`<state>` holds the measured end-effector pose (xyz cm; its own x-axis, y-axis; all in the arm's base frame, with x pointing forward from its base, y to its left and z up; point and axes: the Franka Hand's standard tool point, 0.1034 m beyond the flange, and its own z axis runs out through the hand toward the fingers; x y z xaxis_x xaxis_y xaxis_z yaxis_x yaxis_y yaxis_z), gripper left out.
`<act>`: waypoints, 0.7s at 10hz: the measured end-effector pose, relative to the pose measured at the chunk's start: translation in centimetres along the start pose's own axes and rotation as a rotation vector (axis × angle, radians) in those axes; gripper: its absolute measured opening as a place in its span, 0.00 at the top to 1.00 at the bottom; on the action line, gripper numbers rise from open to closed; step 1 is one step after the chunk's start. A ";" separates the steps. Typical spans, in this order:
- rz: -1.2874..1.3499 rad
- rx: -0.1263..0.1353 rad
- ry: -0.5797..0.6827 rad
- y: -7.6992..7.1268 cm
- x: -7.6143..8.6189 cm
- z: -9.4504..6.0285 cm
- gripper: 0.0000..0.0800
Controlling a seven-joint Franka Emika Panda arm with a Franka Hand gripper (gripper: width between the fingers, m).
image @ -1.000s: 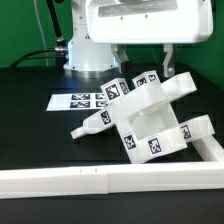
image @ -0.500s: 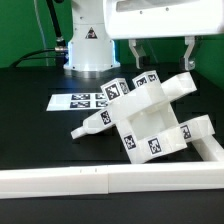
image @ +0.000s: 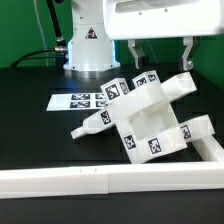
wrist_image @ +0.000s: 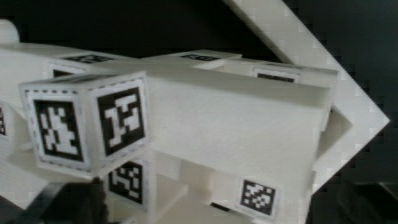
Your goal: Assemble chair
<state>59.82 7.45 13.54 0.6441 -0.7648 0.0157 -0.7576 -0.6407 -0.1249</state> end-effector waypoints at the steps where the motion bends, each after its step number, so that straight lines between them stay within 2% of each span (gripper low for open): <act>1: 0.000 0.000 -0.003 0.3 -0.2 0.0 0.19; 4: 0.004 -0.012 -0.026 1.9 -1.6 0.0 0.19; 7: 0.001 -0.026 -0.027 2.1 -1.7 0.8 0.19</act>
Offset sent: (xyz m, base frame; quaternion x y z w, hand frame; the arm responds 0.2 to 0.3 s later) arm -0.0221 0.0017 0.0000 0.0070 -0.0053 0.0034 1.0000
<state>57.19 7.46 12.43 0.6455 -0.7637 -0.0117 -0.7607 -0.6415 -0.0986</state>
